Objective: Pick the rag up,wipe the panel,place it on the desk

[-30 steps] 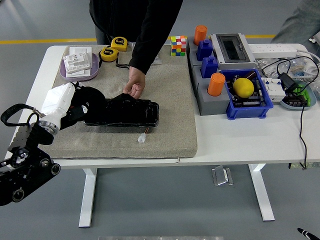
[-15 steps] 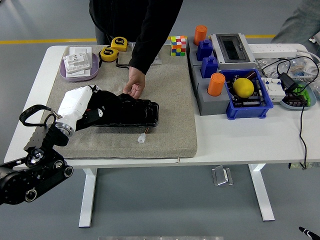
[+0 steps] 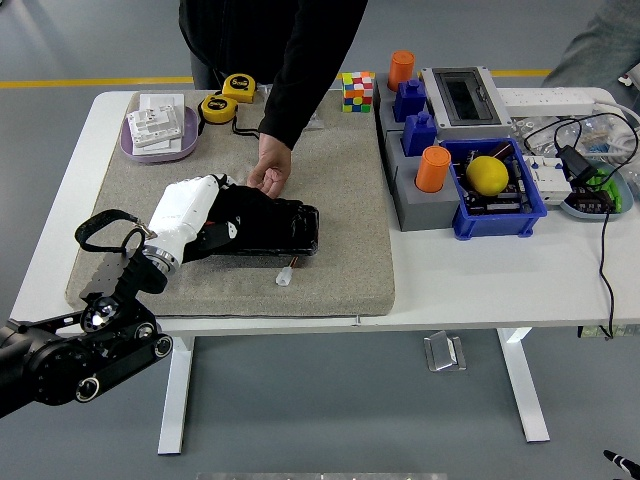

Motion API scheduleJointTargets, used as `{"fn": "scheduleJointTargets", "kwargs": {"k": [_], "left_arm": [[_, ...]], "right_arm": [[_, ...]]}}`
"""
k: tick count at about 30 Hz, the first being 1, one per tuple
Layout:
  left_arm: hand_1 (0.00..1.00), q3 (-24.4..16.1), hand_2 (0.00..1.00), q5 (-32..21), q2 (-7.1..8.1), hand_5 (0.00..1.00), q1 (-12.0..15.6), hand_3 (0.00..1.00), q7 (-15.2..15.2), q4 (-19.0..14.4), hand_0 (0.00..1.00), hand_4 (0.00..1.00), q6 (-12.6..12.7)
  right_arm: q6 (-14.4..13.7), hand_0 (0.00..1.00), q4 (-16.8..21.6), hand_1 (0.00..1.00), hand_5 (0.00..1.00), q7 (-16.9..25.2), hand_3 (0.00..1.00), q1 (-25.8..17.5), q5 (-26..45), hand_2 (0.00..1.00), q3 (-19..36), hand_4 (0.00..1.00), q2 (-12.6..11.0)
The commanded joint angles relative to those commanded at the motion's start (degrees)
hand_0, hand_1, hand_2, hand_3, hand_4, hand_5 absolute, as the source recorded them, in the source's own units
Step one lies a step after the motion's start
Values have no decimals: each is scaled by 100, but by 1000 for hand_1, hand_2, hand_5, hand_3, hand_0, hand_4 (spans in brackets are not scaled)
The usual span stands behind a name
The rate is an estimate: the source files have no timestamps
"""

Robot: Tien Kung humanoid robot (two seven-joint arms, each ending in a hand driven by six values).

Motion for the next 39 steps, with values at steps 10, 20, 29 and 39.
{"fn": "scheduleJointTargets", "kwargs": {"k": [10,20,29,39], "left_arm": [[184,402,516,-109,-165,2,-290,457,21,13,199,131,-17],[182,681,517,-148,-321,2,-505,457,53,71,199,130,-38],[180,822,518,-163,-421,2,-619,458,81,74,199,127,-48],[177,899,518,-212,-520,2,-669,459,85,195,199,125,-50]], "right_arm": [[11,769,13,579,566,-6,616,29,-15,706,-31,998,-40],[5,768,27,579,566,-21,616,84,-16,706,-71,998,-84],[15,769,26,578,565,-29,616,105,-12,705,-108,998,-106],[10,768,27,577,565,-42,615,117,-1,705,-144,998,-107]]}}
